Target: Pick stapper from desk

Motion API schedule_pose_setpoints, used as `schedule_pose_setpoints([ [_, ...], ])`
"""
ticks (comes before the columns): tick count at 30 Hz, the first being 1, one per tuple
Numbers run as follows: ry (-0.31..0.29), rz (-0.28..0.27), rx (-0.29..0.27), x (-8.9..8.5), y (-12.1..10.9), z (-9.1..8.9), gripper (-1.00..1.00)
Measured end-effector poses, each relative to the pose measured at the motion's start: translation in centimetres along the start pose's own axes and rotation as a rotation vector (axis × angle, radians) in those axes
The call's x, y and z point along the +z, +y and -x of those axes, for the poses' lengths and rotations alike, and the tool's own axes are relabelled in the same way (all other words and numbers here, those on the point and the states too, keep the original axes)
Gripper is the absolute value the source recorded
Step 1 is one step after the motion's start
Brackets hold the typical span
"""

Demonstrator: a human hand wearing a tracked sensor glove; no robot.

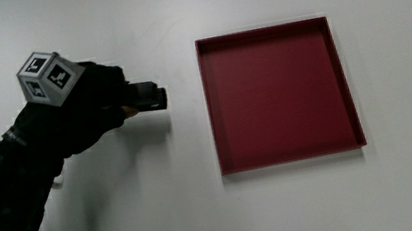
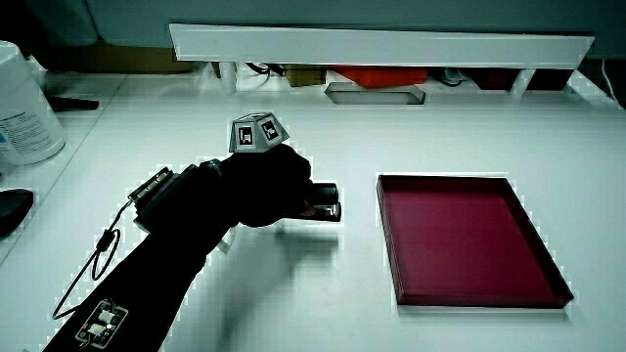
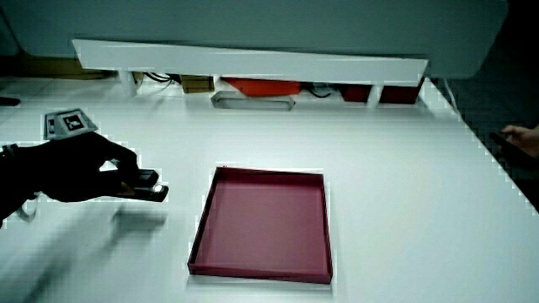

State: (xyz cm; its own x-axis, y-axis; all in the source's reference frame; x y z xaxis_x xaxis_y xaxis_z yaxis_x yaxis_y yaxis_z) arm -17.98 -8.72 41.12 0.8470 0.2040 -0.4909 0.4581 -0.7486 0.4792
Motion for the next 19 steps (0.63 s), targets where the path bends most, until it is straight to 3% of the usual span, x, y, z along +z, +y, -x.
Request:
schedule_pose_setpoints([
  [2,0.005,-0.004,-0.008,0.5,0.2,-1.1,1.00],
  [3,-0.010,-0.019,-0.050,0.5,0.5,-1.4,1.00],
  [5,-0.024,-0.025,-0.069,0.7,1.0,-2.1,1.00],
  [6,-0.046,-0.013,-0.049,0.8,1.1,-2.7,1.00],
  [7,-0.066,-0.023,-0.078,0.8,1.5,-3.0,1.00],
  [8,-0.062,0.000,-0.050,1.0,1.5,-3.7,1.00],
  [9,-0.059,-0.016,-0.097,0.9,1.9,-4.1,1.00],
  [11,-0.049,-0.029,-0.134,1.0,2.4,-5.1,1.00],
  [12,-0.087,-0.012,-0.121,0.8,2.8,-5.3,1.00],
  [13,-0.038,-0.036,-0.151,1.1,2.9,-6.1,1.00],
  [15,-0.043,-0.039,-0.185,1.2,3.3,-7.1,1.00],
  [16,-0.117,-0.019,-0.149,1.1,3.4,-7.4,1.00],
  [17,-0.108,-0.046,-0.212,0.9,3.9,-7.7,1.00],
  [19,-0.078,-0.049,-0.238,0.9,4.3,-8.7,1.00],
])
